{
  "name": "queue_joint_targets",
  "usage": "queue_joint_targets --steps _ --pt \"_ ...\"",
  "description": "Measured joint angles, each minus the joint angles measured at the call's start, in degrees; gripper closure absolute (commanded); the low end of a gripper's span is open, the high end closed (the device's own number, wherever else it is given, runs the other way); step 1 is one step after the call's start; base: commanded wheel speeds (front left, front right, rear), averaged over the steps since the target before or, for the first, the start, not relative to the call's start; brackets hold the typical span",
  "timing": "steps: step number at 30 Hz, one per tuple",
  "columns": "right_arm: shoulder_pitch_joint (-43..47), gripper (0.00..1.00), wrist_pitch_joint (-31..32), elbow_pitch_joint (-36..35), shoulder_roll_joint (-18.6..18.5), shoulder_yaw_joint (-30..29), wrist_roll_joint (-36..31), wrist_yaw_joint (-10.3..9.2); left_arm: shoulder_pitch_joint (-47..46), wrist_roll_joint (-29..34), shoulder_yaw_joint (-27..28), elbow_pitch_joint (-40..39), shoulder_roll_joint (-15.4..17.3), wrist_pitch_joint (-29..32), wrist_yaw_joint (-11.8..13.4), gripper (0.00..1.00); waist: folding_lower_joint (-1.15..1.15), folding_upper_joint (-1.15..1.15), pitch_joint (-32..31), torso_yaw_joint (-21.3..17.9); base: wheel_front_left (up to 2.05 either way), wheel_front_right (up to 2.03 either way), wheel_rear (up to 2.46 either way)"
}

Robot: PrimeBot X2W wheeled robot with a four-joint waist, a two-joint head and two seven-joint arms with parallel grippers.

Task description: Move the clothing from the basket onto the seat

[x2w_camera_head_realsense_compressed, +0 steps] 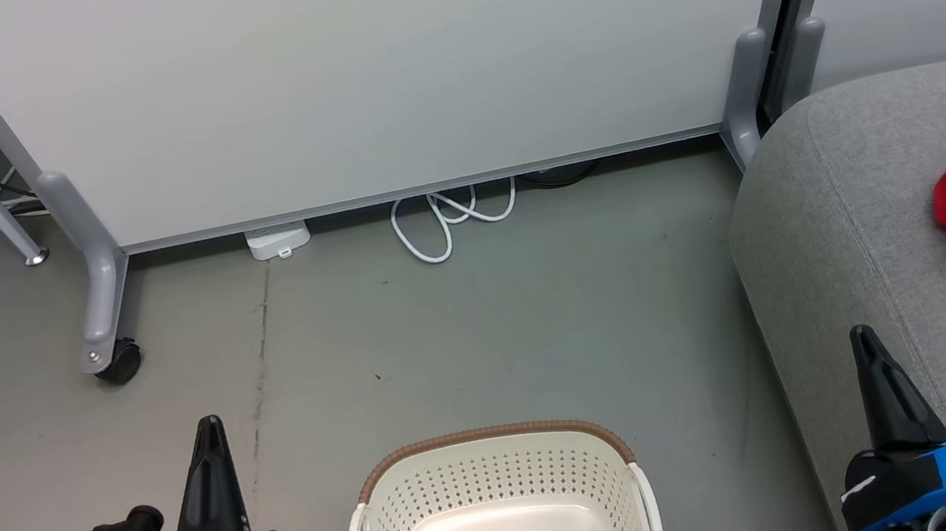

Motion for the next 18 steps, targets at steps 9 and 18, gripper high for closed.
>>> queue_joint_targets --steps 9,18 --pt "0.0 1.00 2.2 -0.1 0.0 -0.2 9.4 0.00 -0.1 -9.7 0.7 -0.3 0.0 2.1 -0.4 1.00 0.00 0.00 -0.2 -0.3 0.00 0.00 0.00" --pt "-0.2 1.00 4.3 -0.2 0.0 -0.3 17.5 -0.01 -0.3 -18.4 1.6 -0.5 0.0 4.3 -0.6 1.00 0.00 0.00 -0.3 -0.6 0.00 0.00 0.00"
